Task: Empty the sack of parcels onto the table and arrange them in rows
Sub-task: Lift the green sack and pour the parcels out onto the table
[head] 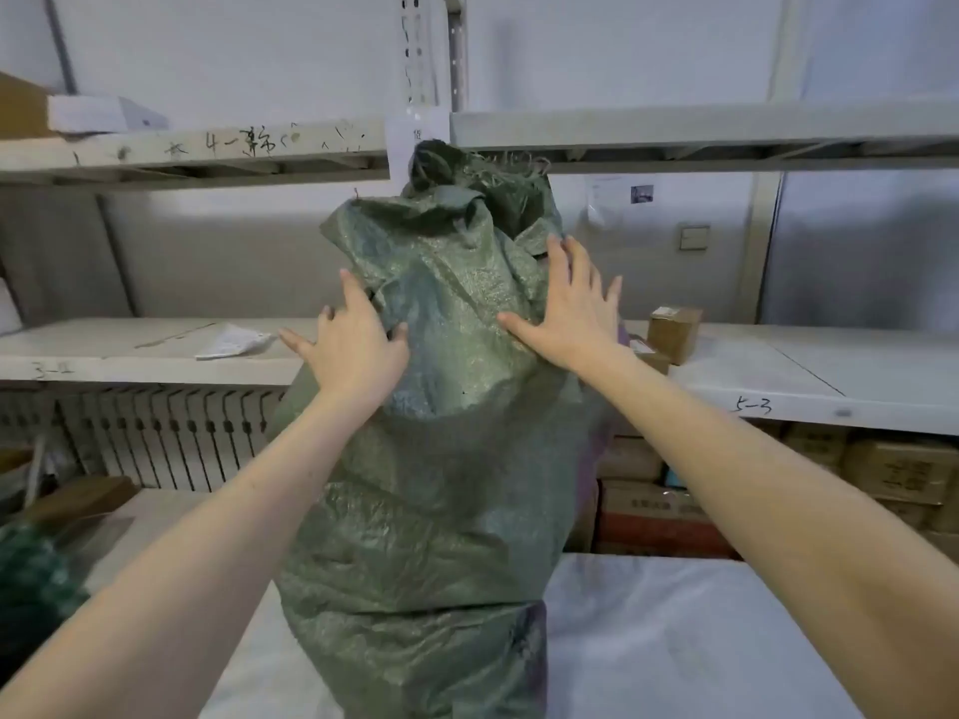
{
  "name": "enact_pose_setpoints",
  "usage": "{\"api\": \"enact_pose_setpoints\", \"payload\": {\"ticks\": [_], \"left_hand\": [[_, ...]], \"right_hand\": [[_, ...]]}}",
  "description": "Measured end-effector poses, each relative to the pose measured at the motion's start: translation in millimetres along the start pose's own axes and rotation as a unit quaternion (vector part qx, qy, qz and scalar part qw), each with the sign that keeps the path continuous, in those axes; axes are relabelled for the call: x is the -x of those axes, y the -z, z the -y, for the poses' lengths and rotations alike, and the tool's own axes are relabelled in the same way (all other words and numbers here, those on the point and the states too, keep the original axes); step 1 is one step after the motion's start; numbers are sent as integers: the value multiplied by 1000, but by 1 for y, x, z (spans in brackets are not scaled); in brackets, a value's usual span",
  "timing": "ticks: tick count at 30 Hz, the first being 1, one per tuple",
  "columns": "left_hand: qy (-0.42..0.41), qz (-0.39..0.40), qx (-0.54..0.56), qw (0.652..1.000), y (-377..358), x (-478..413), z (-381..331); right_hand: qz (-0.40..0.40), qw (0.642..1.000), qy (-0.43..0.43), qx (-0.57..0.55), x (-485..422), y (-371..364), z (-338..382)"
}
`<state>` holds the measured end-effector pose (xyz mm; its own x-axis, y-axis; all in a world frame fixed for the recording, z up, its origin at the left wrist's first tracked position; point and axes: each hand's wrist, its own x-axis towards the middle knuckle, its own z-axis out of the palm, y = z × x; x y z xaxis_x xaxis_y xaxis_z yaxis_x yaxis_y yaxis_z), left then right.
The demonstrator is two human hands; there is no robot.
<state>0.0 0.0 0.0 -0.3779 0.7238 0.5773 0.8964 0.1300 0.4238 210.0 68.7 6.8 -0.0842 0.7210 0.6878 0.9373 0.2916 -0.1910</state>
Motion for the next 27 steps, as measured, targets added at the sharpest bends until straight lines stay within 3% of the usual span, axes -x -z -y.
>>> {"api": "enact_pose_setpoints", "payload": {"ticks": [5,9,12,16,21,27], "left_hand": [[13,-7,21,1000,-7,-15,-16],[-23,-39,24,999,-6,-25,-24],[-24,-69,101,992,-9,-31,-26],[53,-62,196,977,-5,-43,-26],[163,-65,381,908,12,-76,-16],[170,-106,468,861,51,-118,-6]], "right_hand": [[89,995,-4,36,-36,-5,-9],[95,989,38,102,-56,-10,-9],[99,986,70,113,-58,-12,2],[70,994,34,-78,-45,-19,19],[15,971,16,-236,-38,-5,46],[39,934,25,-355,-26,14,95]]}}
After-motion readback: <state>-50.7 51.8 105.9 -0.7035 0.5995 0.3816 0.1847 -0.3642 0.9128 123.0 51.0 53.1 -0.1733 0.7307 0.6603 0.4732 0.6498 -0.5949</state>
